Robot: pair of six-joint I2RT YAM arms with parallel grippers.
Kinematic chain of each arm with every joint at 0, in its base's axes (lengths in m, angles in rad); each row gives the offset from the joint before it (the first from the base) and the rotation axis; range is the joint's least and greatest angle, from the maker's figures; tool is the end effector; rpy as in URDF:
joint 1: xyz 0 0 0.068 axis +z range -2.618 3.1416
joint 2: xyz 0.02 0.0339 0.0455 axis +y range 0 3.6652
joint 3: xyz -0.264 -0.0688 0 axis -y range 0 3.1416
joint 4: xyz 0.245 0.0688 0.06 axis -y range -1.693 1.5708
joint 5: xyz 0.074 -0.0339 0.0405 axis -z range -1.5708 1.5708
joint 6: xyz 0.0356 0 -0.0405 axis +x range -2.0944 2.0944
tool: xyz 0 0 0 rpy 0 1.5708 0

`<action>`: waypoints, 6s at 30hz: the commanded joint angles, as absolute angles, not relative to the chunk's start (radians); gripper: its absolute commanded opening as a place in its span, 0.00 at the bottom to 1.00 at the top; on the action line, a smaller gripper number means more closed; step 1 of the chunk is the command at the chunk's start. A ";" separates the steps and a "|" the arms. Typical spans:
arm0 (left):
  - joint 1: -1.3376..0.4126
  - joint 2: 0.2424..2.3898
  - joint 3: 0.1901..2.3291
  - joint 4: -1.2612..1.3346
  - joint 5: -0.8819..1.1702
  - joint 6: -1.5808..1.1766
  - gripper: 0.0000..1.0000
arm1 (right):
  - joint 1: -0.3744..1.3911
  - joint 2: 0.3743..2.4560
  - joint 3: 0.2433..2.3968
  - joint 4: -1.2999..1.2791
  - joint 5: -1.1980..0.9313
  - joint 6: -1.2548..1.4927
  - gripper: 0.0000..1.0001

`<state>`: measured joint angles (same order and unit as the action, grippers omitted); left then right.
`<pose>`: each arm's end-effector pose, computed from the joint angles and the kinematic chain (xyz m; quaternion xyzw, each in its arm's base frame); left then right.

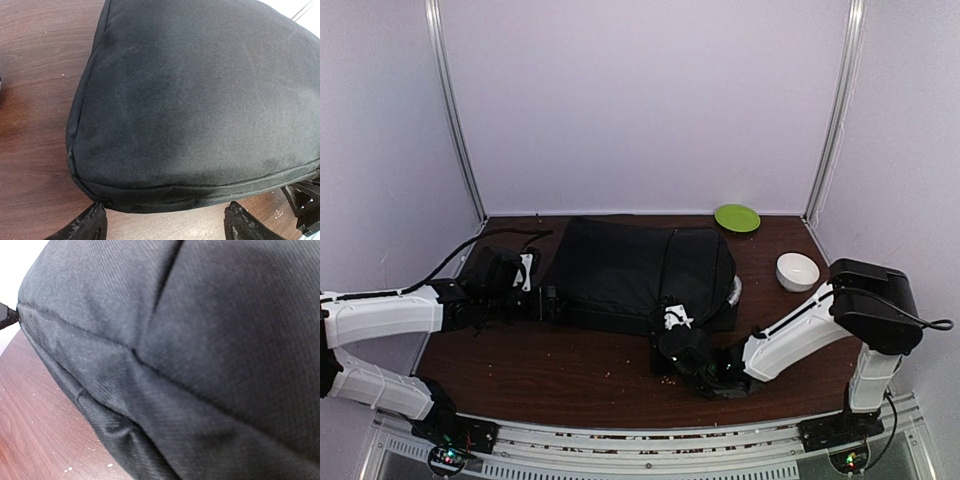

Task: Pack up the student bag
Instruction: Zip the student bag at the center of the board, then adjust the student bag at the center of the board.

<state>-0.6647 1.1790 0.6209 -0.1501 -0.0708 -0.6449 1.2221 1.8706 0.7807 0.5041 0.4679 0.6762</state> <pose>0.1920 -0.1473 0.2074 -0.0058 0.9080 -0.2289 0.3510 0.1356 0.3259 0.1178 -0.1255 0.8550 0.2549 0.4339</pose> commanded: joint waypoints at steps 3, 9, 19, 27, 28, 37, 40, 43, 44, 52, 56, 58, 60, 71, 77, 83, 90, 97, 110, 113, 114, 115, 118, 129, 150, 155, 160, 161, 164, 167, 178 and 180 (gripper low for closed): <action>-0.669 1.205 0.640 -0.109 -0.087 -0.638 0.83 | 1.206 1.820 0.740 0.448 0.516 0.655 0.00; -0.667 1.247 0.650 -0.113 -0.102 -0.647 0.82 | 1.206 1.765 0.696 0.423 0.535 0.644 0.00; -0.660 1.264 0.669 -0.124 -0.114 -0.647 0.81 | 1.203 1.662 0.614 0.362 0.577 0.652 0.00; -0.658 1.270 0.686 -0.133 -0.118 -0.646 0.81 | 1.195 1.550 0.536 0.292 0.621 0.690 0.00; -0.658 1.271 0.688 -0.135 -0.119 -0.646 0.81 | 1.193 1.538 0.526 0.284 0.626 0.698 0.00; -0.659 1.277 0.721 -0.159 -0.134 -0.633 0.81 | 1.156 1.439 0.461 0.207 0.662 0.737 0.00; -0.655 1.288 0.736 -0.167 -0.137 -0.627 0.81 | 1.129 1.417 0.447 0.182 0.664 0.737 0.00; -0.651 1.304 0.749 -0.167 -0.132 -0.625 0.80 | 1.096 1.386 0.424 0.178 0.651 0.745 0.00; -0.650 1.308 0.753 -0.165 -0.130 -0.625 0.80 | 1.089 1.377 0.415 0.185 0.644 0.744 0.00; -0.635 1.367 0.813 -0.143 -0.055 -0.642 0.79 | 1.090 1.364 0.427 0.231 0.552 0.696 0.00; -0.639 1.289 0.750 -0.112 0.036 -0.770 0.88 | 1.095 1.368 0.452 0.227 0.529 0.687 0.00; -0.659 1.234 0.687 -0.081 0.048 -0.856 0.96 | 1.096 1.370 0.454 0.233 0.522 0.682 0.00; -0.750 1.180 0.656 -0.072 -0.012 -0.920 0.98 | 1.096 1.372 0.456 0.243 0.517 0.678 0.00; -1.142 1.465 1.024 -0.139 -0.409 -0.305 0.98 | 1.094 1.418 0.468 0.318 0.471 0.656 0.00; -1.219 1.546 0.956 0.162 -0.456 0.209 0.96 | 1.094 1.451 0.485 0.362 0.428 0.651 0.00; -1.228 1.590 0.926 0.320 -0.246 0.376 0.89 | 1.094 1.416 0.451 0.388 0.413 0.659 0.00; -1.273 1.731 1.024 0.381 -0.210 0.492 0.87 | 1.094 1.340 0.366 0.406 0.381 0.667 0.00; -1.281 1.863 1.126 0.418 -0.251 0.566 0.74 | 1.094 1.287 0.322 0.446 0.333 0.693 0.00; -1.275 1.965 1.220 0.395 -0.304 0.591 0.16 | 1.095 1.269 0.305 0.457 0.312 0.690 0.00; -1.268 1.967 1.224 0.378 -0.311 0.571 0.01 | 1.094 1.253 0.303 0.432 0.315 0.684 0.00; -1.266 1.966 1.223 0.373 -0.313 0.566 0.00 | 1.095 1.244 0.301 0.422 0.320 0.682 0.00; -1.265 1.966 1.222 0.371 -0.313 0.559 0.00 | 1.095 1.234 0.298 0.414 0.325 0.680 0.00; -1.260 1.968 1.216 0.370 -0.310 0.548 0.00 | 1.095 1.203 0.292 0.379 0.349 0.675 0.00; -1.250 1.956 1.152 0.399 -0.300 0.519 0.00 | 1.073 1.107 0.280 0.265 0.435 0.665 0.00; -1.249 1.824 0.965 0.417 -0.325 0.432 0.00 | 0.941 1.207 0.332 0.285 0.465 0.647 0.00; -1.249 1.776 0.912 0.408 -0.343 0.394 0.00 | 0.894 1.241 0.347 0.320 0.469 0.681 0.00; -1.249 1.749 0.851 0.419 -0.368 0.353 0.00 | 0.871 1.276 0.383 0.332 0.448 0.686 0.00; -1.249 1.746 0.842 0.417 -0.373 0.344 0.00 | 0.871 1.280 0.385 0.334 0.443 0.686 0.00; -1.249 1.728 0.804 0.429 -0.384 0.307 0.00 | 0.871 1.275 0.377 0.337 0.419 0.686 0.00; -1.249 1.705 0.780 0.435 -0.406 0.267 0.00 | 0.870 1.251 0.372 0.343 0.308 0.645 0.00; -1.249 1.618 0.820 0.251 -0.533 0.073 0.40 | 0.879 0.869 0.434 -0.133 0.115 0.525 0.70; -1.249 1.585 0.810 0.233 -0.536 0.028 0.56 | 0.876 0.817 0.483 -0.211 0.118 0.499 0.74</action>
<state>-1.2503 1.6459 0.7975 0.2779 -0.4915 0.1448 0.8783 0.9047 0.3973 0.0078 0.1509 0.5659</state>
